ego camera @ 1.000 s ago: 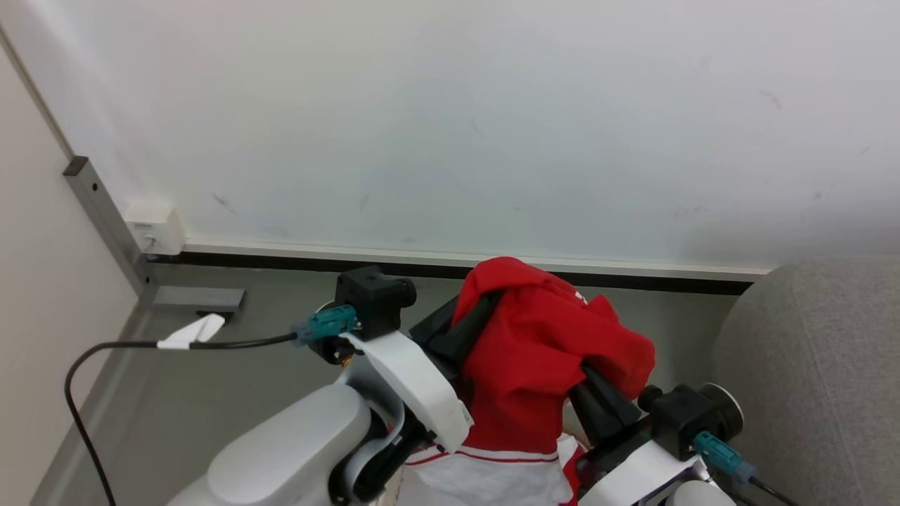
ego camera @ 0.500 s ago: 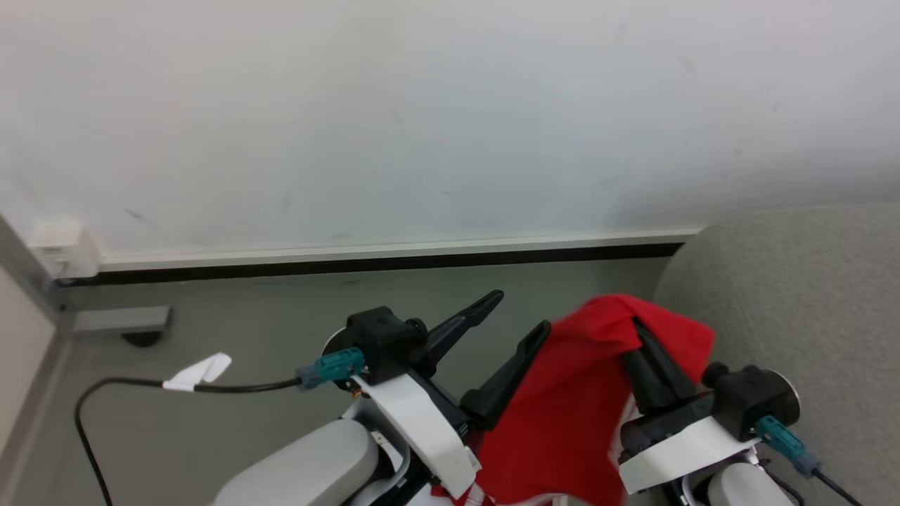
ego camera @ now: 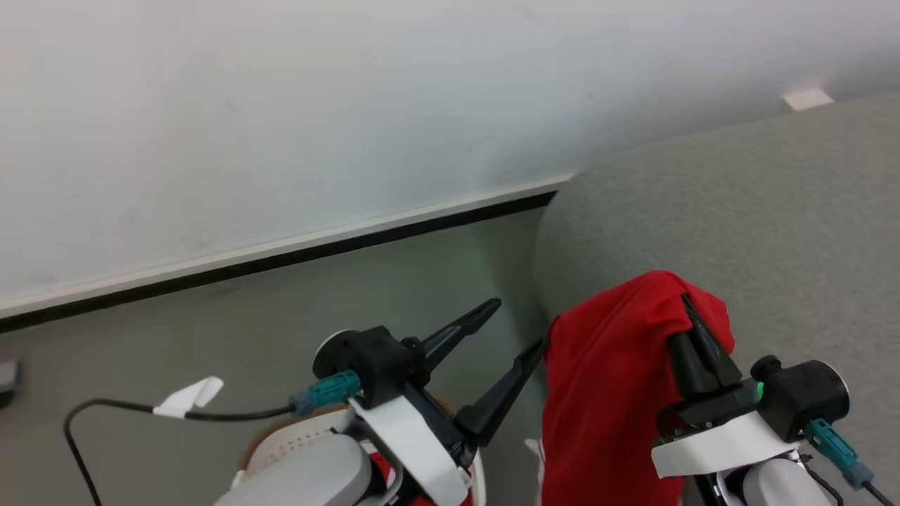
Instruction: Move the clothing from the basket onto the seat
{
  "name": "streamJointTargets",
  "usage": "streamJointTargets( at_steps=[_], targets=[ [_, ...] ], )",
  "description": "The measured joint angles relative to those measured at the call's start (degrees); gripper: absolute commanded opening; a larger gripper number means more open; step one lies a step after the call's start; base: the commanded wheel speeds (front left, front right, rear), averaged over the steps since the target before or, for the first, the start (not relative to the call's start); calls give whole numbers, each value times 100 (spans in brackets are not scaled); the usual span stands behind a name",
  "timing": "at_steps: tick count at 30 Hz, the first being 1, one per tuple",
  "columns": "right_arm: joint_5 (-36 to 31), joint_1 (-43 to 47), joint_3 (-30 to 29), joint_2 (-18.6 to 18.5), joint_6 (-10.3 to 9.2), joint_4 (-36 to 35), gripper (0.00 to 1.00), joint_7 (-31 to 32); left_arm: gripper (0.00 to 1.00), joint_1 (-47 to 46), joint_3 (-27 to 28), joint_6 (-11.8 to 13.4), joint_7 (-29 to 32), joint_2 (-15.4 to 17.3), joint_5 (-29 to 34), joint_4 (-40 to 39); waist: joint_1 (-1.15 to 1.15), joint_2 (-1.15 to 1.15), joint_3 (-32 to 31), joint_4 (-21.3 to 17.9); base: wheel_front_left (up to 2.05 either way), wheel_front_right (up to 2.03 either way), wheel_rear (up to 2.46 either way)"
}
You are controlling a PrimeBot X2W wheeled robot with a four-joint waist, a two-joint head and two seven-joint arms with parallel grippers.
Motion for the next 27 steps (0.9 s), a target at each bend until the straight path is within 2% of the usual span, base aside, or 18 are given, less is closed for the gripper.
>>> streamJointTargets(
  at_steps=[8,14,21,27],
  targets=[
    [19,123,-32,-2,0,-319,0,-1,100,168,85,7,-30,23,267,36,0,0,105,-731,0,0,0],
    [38,145,-14,-2,0,-425,0,0,100,293,185,-20,-31,-35,352,64,0,0,120,-1103,0,0,0],
    [20,-9,-9,-19,0,-450,0,-1,100,330,182,-108,-31,-78,448,140,0,0,202,-1161,0,0,0],
    [34,-776,-91,-439,0,-326,0,0,100,326,134,-178,-11,15,480,104,0,0,414,-963,0,0,0]
  ],
)
